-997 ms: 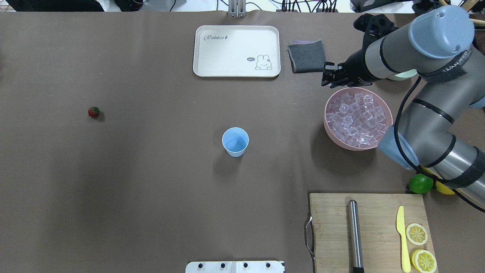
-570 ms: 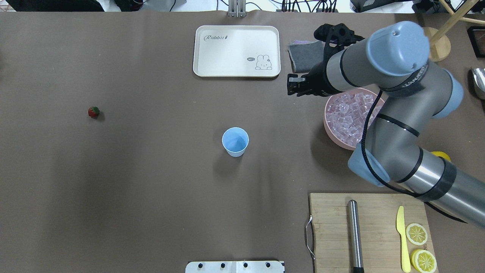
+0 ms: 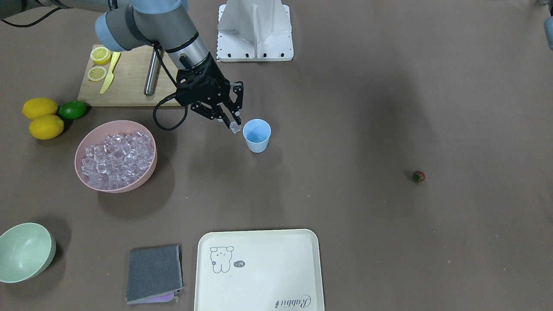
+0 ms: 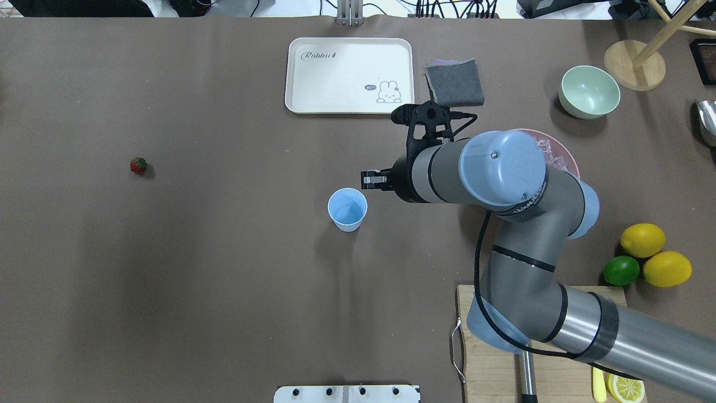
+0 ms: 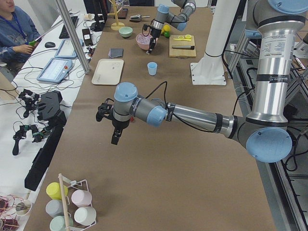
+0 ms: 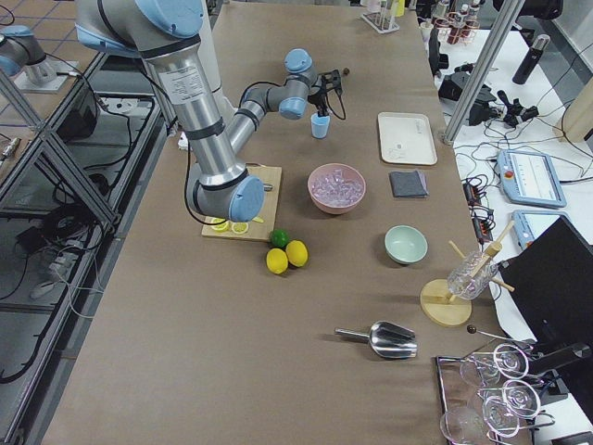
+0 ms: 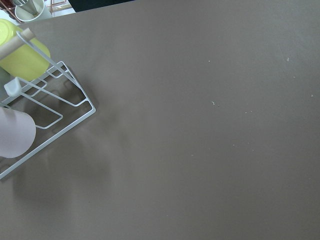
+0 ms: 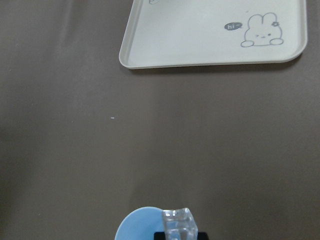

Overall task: Put ice and strawberries in cup
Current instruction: 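Carry the ice cube with the right gripper over the light-blue cup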

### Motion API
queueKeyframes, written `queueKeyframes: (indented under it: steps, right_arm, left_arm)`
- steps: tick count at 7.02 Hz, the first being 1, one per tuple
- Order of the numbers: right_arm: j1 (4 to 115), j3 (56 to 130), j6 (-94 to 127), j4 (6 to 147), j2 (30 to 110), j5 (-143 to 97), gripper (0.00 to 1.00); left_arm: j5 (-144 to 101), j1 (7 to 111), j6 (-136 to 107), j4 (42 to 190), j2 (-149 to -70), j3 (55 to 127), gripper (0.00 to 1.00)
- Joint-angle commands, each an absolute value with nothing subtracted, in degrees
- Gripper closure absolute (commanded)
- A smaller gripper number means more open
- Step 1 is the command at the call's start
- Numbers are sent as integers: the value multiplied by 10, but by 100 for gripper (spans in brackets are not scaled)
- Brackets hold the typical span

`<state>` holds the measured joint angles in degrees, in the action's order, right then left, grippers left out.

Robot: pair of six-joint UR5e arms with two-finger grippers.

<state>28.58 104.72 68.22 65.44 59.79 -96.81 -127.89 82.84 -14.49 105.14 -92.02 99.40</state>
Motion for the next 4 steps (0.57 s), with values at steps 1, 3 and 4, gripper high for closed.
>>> queueKeyframes:
  steps: [1, 3, 4]
  right_arm:
    - [268, 1045, 665, 649, 598, -947, 100]
    - [268, 1015, 643, 623, 589, -940, 100]
    - [263, 982, 642, 612, 562, -938, 100]
  left_arm:
    - [-1279, 825, -147, 1053, -919, 991, 2]
    - [-1279, 825, -147, 1053, -918, 993, 2]
    - [-1279, 825, -147, 1053, -917, 992, 2]
